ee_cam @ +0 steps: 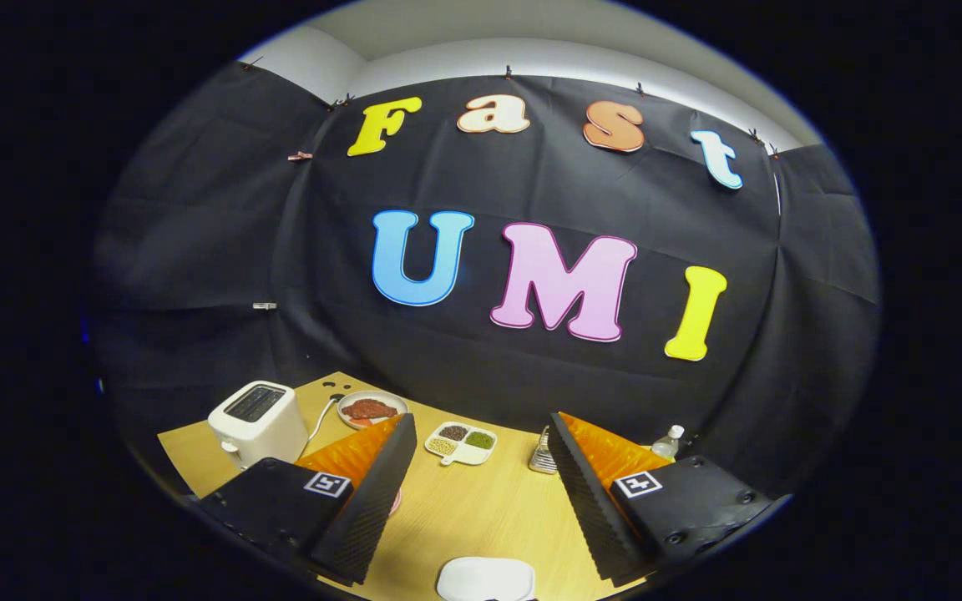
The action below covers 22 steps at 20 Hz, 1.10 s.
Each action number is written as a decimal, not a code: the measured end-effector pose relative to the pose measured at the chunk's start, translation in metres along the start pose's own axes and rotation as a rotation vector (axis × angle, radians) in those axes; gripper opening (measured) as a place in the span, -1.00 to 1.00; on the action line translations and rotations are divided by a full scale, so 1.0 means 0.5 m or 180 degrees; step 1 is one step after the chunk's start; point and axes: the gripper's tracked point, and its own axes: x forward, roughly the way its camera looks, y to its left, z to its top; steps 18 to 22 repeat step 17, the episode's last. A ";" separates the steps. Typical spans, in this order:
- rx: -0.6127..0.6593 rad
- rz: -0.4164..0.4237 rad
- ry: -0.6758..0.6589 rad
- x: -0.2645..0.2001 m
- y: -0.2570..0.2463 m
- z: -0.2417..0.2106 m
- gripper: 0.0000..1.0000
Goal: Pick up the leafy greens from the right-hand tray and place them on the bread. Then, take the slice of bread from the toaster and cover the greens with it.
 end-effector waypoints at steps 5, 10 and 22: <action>0.0041 0.0028 0.0010 -0.018 -0.002 -0.004 0.97; 0.0037 0.0066 0.0012 -0.025 0.002 -0.003 0.97; -0.0004 0.0188 -0.0007 -0.023 0.021 -0.010 0.97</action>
